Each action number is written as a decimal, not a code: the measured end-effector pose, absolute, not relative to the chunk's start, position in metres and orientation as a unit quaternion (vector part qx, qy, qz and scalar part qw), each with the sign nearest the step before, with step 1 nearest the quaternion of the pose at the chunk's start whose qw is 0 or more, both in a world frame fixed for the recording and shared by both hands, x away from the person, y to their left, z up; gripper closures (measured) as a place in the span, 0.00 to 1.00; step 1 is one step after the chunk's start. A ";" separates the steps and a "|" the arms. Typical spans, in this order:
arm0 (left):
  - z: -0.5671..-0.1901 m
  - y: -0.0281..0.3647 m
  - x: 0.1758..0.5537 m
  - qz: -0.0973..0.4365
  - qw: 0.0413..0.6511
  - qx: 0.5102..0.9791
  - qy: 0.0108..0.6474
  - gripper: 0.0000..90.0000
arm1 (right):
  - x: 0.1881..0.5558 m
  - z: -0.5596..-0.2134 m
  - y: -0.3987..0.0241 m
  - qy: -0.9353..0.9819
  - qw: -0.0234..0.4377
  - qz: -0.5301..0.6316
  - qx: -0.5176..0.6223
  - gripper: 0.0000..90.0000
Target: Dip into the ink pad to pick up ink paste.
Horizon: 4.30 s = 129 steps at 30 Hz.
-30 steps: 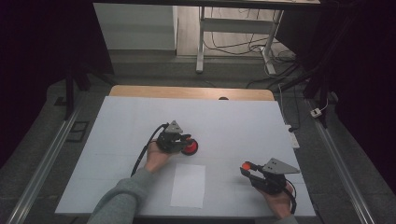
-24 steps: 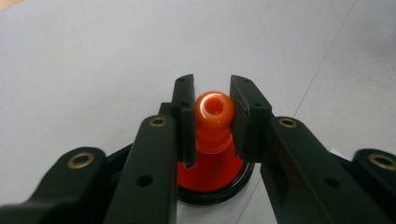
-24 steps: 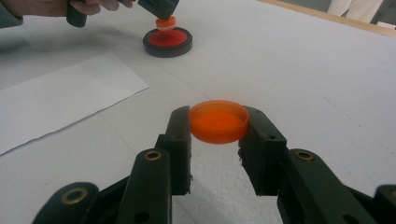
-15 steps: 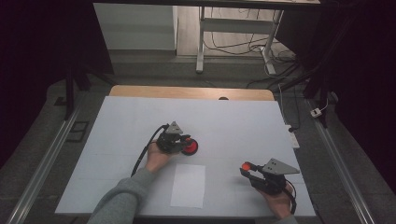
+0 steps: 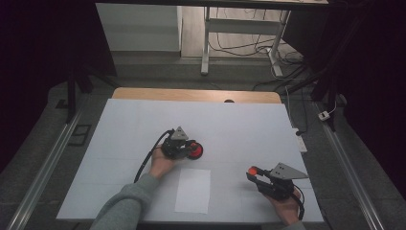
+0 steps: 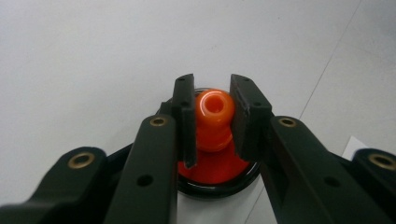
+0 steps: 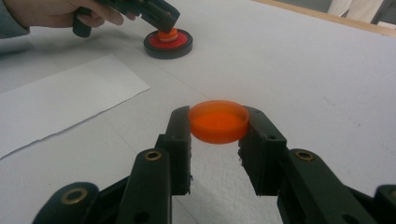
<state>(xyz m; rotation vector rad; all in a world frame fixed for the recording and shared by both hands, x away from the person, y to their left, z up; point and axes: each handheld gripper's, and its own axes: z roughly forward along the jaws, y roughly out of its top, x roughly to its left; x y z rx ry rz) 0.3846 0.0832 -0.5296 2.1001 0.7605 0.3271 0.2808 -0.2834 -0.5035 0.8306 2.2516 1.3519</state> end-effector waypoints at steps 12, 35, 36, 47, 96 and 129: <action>-0.531 0.081 0.379 0.152 0.423 0.841 0.300 0.81 | 0.281 -0.504 -0.285 0.797 0.182 0.491 0.302 0.72; -0.533 0.081 0.378 0.155 0.432 0.834 0.307 0.81 | 0.280 -0.503 -0.284 0.795 0.179 0.495 0.302 0.72; -0.533 0.081 0.378 0.155 0.432 0.834 0.307 0.81 | 0.280 -0.503 -0.284 0.795 0.179 0.495 0.302 0.72; -0.534 0.082 0.378 0.155 0.433 0.834 0.305 0.81 | 0.280 -0.503 -0.284 0.795 0.180 0.495 0.302 0.72; -0.518 0.086 0.380 0.138 0.466 0.817 0.311 0.80 | 0.280 -0.503 -0.283 0.795 0.182 0.494 0.301 0.72; -0.538 0.086 0.384 0.142 0.454 0.828 0.297 0.81 | 0.278 -0.503 -0.284 0.792 0.187 0.495 0.305 0.72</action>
